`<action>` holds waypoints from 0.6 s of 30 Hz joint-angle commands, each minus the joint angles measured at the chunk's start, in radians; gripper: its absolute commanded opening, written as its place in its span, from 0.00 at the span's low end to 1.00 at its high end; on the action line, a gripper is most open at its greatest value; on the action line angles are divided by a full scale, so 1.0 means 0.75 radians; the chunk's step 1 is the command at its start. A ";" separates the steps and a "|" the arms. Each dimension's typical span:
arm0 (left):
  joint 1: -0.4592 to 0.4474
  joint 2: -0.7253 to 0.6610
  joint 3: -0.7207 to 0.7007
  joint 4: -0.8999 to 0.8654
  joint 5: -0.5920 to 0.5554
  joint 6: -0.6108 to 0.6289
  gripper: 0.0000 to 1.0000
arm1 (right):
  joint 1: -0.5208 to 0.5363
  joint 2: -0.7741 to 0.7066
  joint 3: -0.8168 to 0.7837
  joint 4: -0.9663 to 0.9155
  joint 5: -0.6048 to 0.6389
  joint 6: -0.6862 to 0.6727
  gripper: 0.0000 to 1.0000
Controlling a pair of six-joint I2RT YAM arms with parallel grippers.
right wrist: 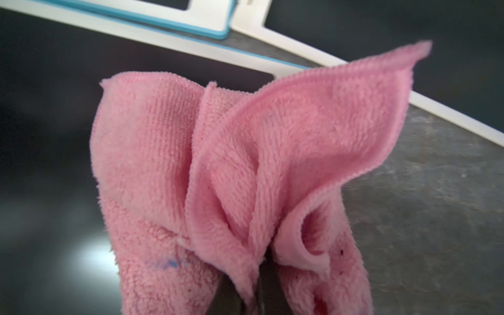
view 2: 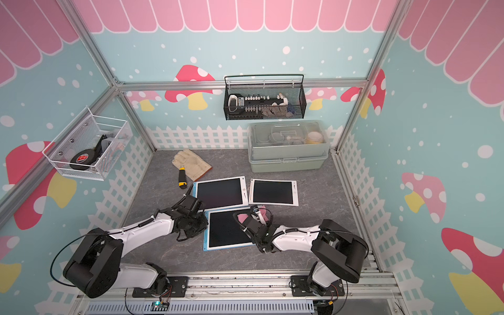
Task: Wipe the drawing tablet
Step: Wipe the dirt from the drawing tablet.
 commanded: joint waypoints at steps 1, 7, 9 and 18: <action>-0.010 0.122 -0.136 -0.176 -0.063 -0.016 0.12 | 0.155 0.177 0.173 -0.053 -0.078 0.018 0.00; -0.011 0.118 -0.139 -0.176 -0.061 -0.016 0.12 | 0.062 0.059 -0.008 -0.117 -0.036 0.159 0.00; -0.012 0.115 -0.138 -0.176 -0.059 -0.016 0.12 | 0.014 -0.062 -0.130 -0.164 -0.008 0.196 0.00; -0.029 0.109 -0.143 -0.153 -0.031 -0.019 0.12 | 0.187 0.071 0.095 -0.136 -0.067 0.097 0.00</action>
